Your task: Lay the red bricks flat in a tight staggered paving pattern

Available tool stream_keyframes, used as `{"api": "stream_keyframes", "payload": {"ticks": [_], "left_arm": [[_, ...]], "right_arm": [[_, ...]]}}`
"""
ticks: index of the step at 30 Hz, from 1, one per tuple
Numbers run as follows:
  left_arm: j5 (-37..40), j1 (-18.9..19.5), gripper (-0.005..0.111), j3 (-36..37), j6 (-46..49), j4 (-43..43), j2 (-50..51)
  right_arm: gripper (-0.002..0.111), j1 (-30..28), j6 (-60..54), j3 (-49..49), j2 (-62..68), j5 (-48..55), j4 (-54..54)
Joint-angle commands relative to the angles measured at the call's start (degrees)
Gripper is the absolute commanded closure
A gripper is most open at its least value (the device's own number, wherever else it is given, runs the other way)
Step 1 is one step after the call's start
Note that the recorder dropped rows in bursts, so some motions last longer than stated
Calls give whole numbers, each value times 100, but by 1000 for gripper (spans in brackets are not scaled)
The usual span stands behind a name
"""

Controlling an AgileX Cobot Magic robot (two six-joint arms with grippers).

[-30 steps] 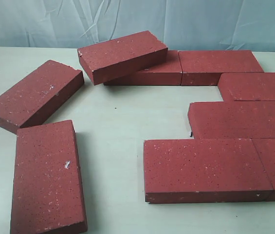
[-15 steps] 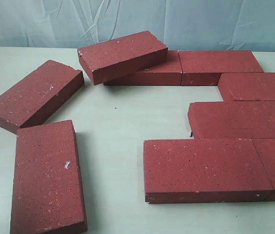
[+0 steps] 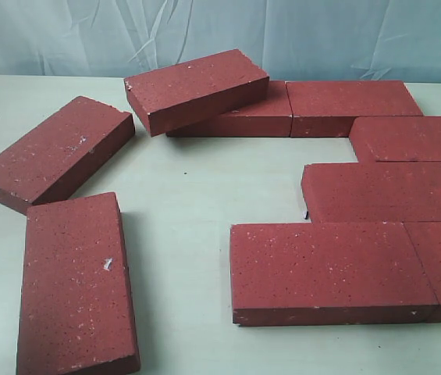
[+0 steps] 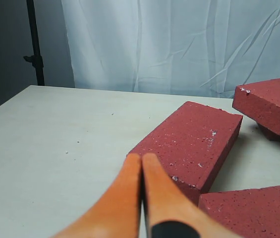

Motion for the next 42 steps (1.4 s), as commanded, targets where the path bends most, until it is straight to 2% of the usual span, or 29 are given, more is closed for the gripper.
{"api": "stream_keyframes", "payload": {"ticks": [1,12,25,35,42], "left_arm": [[-61,7,107,29,-10,33,-30],[-61,7,107,29,-10,33,-30],[-61,7,107,29,-10,33,-30],[-61,7,107,29,-10,33,-30],[-61,7,107,29,-10,33,-30]], "right_arm": [[109,-27,-13,-369,445,342,91],[109,-27,-62,-1347,1633,1208,-8],[109,-7,-154,-1406,2663,1572,156],[109,910,-193,-1406,3215,1594,153],[109,2162,-260,-1406,3963,1313,206]]}}
